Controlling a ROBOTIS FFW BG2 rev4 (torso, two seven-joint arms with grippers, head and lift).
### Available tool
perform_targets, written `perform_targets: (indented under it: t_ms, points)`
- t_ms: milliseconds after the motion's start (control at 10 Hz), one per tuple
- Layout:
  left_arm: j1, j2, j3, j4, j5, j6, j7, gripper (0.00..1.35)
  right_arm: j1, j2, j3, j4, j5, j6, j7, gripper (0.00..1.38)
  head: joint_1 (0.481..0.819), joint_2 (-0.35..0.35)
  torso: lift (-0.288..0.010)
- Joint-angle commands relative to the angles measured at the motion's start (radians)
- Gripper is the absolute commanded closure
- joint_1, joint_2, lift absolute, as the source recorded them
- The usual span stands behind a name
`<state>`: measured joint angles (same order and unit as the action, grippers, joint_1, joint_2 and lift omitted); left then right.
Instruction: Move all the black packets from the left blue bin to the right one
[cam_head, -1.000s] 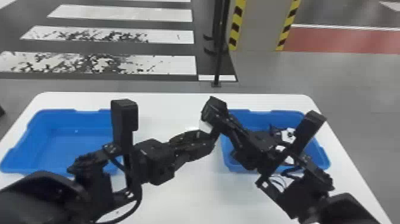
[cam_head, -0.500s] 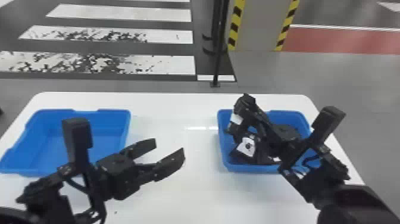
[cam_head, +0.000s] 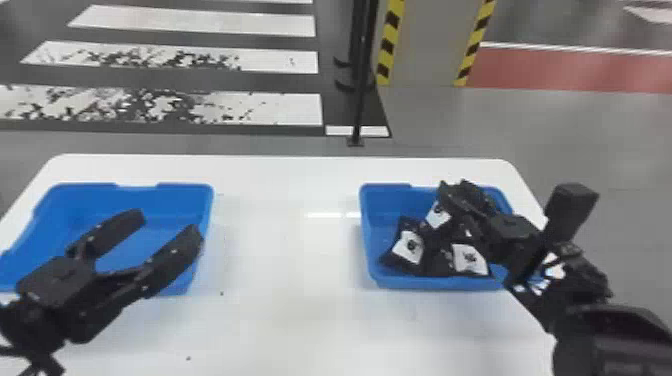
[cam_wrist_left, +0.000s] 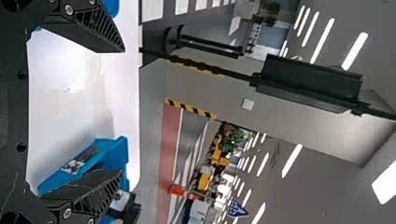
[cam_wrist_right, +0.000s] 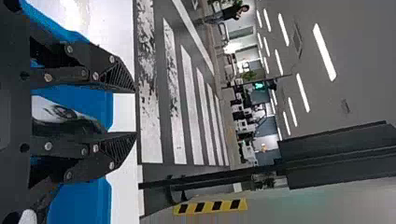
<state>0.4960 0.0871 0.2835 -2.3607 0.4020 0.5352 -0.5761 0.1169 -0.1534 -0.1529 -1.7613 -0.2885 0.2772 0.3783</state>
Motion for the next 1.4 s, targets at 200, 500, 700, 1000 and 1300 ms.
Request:
perform_targets:
  t_ms: [200, 500, 700, 1000, 1300]
  points:
    - [0.142, -0.02, 0.087, -0.08, 0.013, -0.108, -0.027, 0.13, 0.241, 0.029, -0.052, -0.311, 0.123, -0.042, -0.01, 0.13, 0.695, -0.063, -0.14]
    - [0.226, -0.049, 0.115, -0.083, -0.021, -0.219, -0.007, 0.13, 0.514, 0.097, -0.052, -0.618, 0.191, -0.105, -0.032, 0.14, 0.695, -0.023, -0.14]
    - [0.275, -0.09, 0.137, -0.083, -0.069, -0.3, 0.035, 0.13, 0.639, 0.135, -0.033, -0.707, 0.197, -0.14, -0.038, 0.14, 0.695, 0.027, -0.14]
    - [0.338, -0.09, 0.079, -0.083, -0.091, -0.371, 0.145, 0.13, 0.722, 0.137, 0.003, -0.736, 0.193, -0.15, -0.038, 0.14, 0.695, 0.112, -0.14]
    - [0.336, -0.09, 0.018, -0.083, -0.097, -0.376, 0.18, 0.13, 0.717, 0.137, 0.017, -0.721, 0.187, -0.155, -0.038, 0.14, 0.695, 0.117, -0.14]
